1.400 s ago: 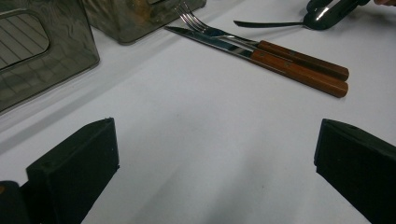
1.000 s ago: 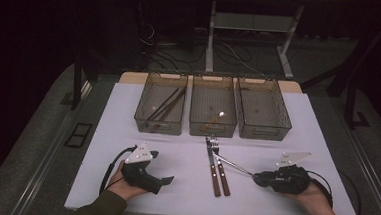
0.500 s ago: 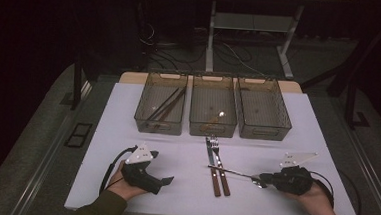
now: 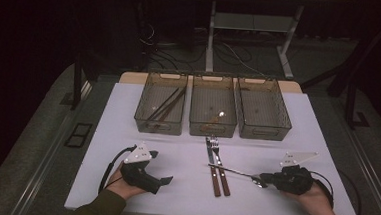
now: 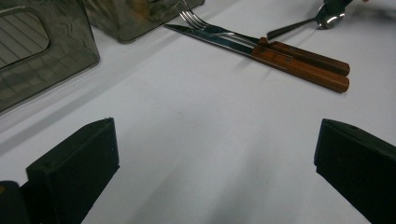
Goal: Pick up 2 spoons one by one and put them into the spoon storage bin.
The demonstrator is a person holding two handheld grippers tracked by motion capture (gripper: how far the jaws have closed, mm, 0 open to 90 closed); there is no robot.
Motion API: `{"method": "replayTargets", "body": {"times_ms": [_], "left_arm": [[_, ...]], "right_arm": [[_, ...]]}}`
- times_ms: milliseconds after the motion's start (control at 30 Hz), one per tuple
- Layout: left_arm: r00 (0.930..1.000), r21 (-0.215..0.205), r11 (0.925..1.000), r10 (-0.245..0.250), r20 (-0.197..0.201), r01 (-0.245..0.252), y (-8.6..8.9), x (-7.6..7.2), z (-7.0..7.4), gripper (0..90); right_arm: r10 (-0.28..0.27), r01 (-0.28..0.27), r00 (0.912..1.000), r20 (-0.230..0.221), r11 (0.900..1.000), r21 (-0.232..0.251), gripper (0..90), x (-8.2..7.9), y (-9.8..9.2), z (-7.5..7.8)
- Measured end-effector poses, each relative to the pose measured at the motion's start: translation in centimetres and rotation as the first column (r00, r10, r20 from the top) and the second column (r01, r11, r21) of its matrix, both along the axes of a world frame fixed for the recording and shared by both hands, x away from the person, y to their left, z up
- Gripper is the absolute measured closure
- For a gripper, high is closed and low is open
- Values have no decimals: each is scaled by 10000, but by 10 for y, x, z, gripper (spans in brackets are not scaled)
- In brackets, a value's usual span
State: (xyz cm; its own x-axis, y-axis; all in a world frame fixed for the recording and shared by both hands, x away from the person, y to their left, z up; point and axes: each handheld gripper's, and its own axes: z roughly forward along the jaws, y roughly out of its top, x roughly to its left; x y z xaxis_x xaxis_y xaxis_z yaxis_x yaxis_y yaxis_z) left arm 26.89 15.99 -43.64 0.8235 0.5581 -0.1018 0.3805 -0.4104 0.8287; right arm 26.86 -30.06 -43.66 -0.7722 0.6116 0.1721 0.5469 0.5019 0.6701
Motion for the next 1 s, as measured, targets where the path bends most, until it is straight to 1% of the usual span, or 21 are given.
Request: {"method": "replayTargets", "body": {"times_ms": [133,167,300,467,500,533,600,633,667,733,867,900,1000], "left_arm": [[10000,54,10000,-40,59,40,0,0,-1,0],[10000,59,10000,-49,69,48,0,1,-1,0],[10000,57,10000,-59,71,59,0,0,-1,0],[10000,46,10000,-62,51,62,-1,0,-1,0],[10000,55,10000,-61,48,60,-1,0,-1,0],[10000,47,10000,-77,58,77,-1,0,-1,0],[9999,46,9999,-92,74,92,-1,0,-1,0],[9999,52,9999,-100,83,100,-2,0,-1,0],[9999,56,9999,-102,81,101,-2,0,-1,0],[9999,17,9999,-100,84,100,-1,0,0,0],[9999,17,9999,-119,96,119,-2,0,0,0],[9999,16,9999,-114,93,114,-2,0,0,0],[9999,23,9999,-145,88,144,-2,-1,0,0]], "right_arm": [[-464,458,9985,289,9987,218,883,0,-3,5],[-548,540,9977,398,9984,194,883,1,-4,7],[-861,850,9946,587,9961,219,882,2,-3,10],[-1434,1425,9863,813,9896,171,882,5,0,14],[-1517,1506,9854,770,9884,190,882,4,1,16],[-1537,1526,9845,845,9881,194,882,5,2,16],[-1701,1694,9820,826,9854,162,882,6,3,17],[-1715,1712,9808,926,9852,116,882,7,3,18],[-1813,1812,9797,851,9834,80,882,8,5,19],[-1874,1878,9778,936,9822,45,882,9,6,20],[-1898,1894,9768,987,9818,139,882,12,8,22],[-1817,1810,9778,1040,9833,158,882,13,8,23],[-1880,1866,9764,1064,9822,228,882,14,8,26]]}}
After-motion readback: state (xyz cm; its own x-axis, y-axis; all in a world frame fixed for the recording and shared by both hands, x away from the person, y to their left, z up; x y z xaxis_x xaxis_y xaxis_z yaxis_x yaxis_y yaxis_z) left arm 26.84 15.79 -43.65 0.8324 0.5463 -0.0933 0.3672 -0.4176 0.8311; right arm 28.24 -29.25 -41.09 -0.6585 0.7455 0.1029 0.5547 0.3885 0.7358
